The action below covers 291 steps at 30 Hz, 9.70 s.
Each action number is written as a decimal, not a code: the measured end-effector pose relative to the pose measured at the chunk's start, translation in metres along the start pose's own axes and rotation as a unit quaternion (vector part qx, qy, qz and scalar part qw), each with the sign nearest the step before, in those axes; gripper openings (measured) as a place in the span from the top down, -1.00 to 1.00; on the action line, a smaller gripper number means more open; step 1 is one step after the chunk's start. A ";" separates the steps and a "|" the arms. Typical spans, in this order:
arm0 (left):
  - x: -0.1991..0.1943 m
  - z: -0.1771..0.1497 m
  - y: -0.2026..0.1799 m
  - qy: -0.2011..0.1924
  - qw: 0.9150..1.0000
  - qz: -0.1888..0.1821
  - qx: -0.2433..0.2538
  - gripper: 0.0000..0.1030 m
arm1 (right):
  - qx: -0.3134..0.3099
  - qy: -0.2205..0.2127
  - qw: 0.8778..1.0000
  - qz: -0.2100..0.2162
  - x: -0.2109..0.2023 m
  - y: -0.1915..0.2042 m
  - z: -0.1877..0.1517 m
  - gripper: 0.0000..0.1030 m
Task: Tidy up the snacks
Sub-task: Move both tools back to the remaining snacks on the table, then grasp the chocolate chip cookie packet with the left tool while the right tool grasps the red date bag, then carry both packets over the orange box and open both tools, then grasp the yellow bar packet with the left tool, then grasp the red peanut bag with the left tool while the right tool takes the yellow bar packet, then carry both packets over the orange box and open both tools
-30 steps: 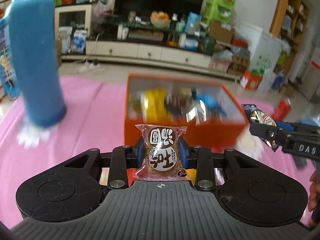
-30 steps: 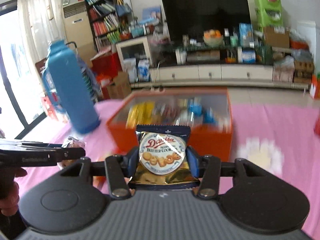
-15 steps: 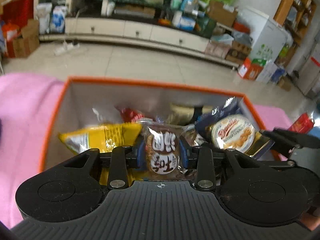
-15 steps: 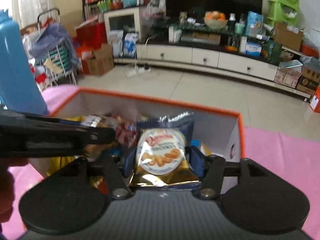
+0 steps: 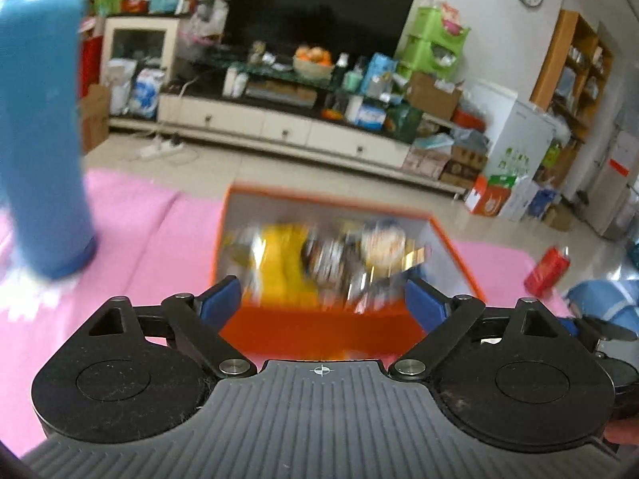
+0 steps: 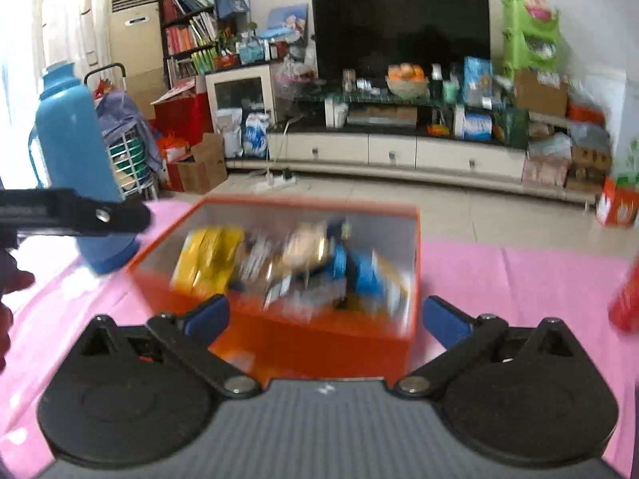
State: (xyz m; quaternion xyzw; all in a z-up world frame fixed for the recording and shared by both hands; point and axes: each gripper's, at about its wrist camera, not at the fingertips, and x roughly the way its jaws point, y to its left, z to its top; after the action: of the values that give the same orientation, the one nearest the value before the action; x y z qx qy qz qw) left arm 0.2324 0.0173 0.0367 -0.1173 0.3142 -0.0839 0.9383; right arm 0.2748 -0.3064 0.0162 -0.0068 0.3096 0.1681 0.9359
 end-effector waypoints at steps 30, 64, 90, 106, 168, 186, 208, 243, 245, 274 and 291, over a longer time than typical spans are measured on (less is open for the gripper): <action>0.016 -0.150 -0.050 0.179 0.982 0.019 0.060 0.54 | 0.197 0.042 0.979 0.009 -0.038 -0.068 -0.118 -0.99; -0.014 -0.160 0.003 0.143 0.989 0.042 0.018 0.54 | -0.022 0.126 0.992 -0.010 0.082 0.018 -0.072 -0.48; -0.011 -0.168 -0.016 0.143 0.985 0.081 0.053 0.20 | -0.019 0.105 0.994 -0.031 -0.021 0.020 -0.145 -0.55; -0.029 -0.164 -0.012 0.146 0.988 0.050 0.029 0.56 | 0.028 0.098 0.995 -0.018 -0.037 0.012 -0.140 -0.11; -0.009 -0.117 -0.007 0.149 0.988 0.033 -0.014 -0.23 | 0.178 0.046 0.983 0.001 -0.027 -0.051 -0.118 -0.79; 0.096 -0.089 -0.081 0.190 0.981 0.040 0.025 0.90 | 0.285 -0.020 0.958 0.022 -0.056 -0.110 -0.113 -0.79; 0.013 -0.070 -0.046 0.099 0.981 0.087 0.144 -0.64 | 0.288 0.007 0.958 -0.004 -0.050 -0.121 -0.125 -0.79; 0.010 -0.138 0.013 0.153 0.978 0.133 0.044 0.12 | 0.160 0.082 0.983 -0.023 -0.045 -0.010 -0.130 -0.79; 0.009 -0.138 0.015 0.151 0.980 0.125 0.041 0.11 | 0.157 0.095 0.982 -0.032 -0.037 0.000 -0.136 -0.79; -0.036 -0.128 0.023 0.105 0.989 0.107 0.007 0.54 | 0.077 0.074 0.994 -0.020 -0.060 0.031 -0.147 0.15; 0.030 0.045 -0.017 0.000 0.992 0.101 0.071 0.53 | 0.028 -0.063 0.998 0.006 -0.008 -0.014 0.042 0.15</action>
State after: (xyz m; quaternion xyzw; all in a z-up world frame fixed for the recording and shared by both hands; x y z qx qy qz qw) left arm 0.2825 0.0016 0.0591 -0.0177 0.3178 -0.0107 0.9479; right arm 0.2979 -0.3171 0.0531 0.0321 0.2544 0.1652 0.9523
